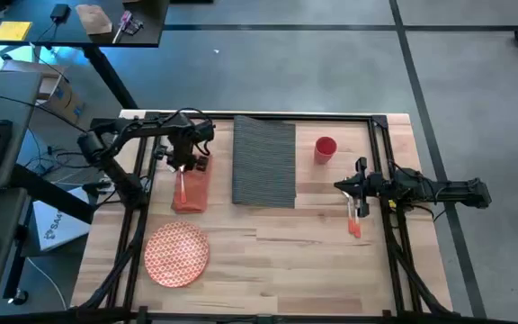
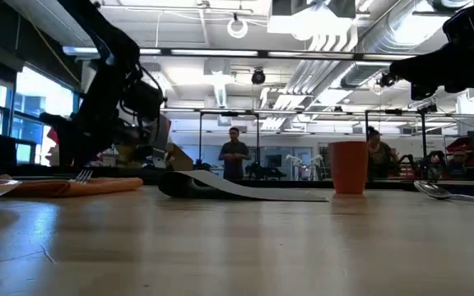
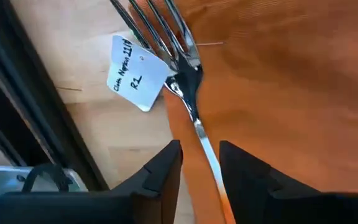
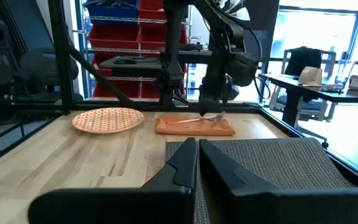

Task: Set table place
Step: Put the orange fork to the middle right of the table

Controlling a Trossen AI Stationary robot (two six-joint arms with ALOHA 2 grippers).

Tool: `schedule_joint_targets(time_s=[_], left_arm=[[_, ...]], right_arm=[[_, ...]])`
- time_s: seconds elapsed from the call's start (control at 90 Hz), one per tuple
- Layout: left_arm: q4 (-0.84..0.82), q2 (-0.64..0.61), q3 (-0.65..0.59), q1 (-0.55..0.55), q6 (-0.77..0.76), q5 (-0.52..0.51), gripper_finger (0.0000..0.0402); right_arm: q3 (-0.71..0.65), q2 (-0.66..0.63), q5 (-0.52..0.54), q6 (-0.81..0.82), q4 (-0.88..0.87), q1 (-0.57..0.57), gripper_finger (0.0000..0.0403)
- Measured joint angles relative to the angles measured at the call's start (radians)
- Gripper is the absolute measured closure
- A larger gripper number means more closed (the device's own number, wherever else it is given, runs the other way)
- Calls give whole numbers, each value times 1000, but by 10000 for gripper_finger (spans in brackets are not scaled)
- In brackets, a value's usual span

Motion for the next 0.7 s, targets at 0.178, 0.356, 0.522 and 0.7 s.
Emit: schedule_joint_targets(time_s=[0.178,0.356,0.522,0.7], left_arm=[[79,35,-48,11,35,30,325],[84,26,-53,3,42,16,362],[58,-39,-54,-9,26,5,396],[-36,-152,-28,-45,16,5,399]], right_arm=[[0,0,0,0,0,0,402],[0,0,0,0,0,0,402],[0,0,0,0,0,0,402],[0,0,0,0,0,0,402]])
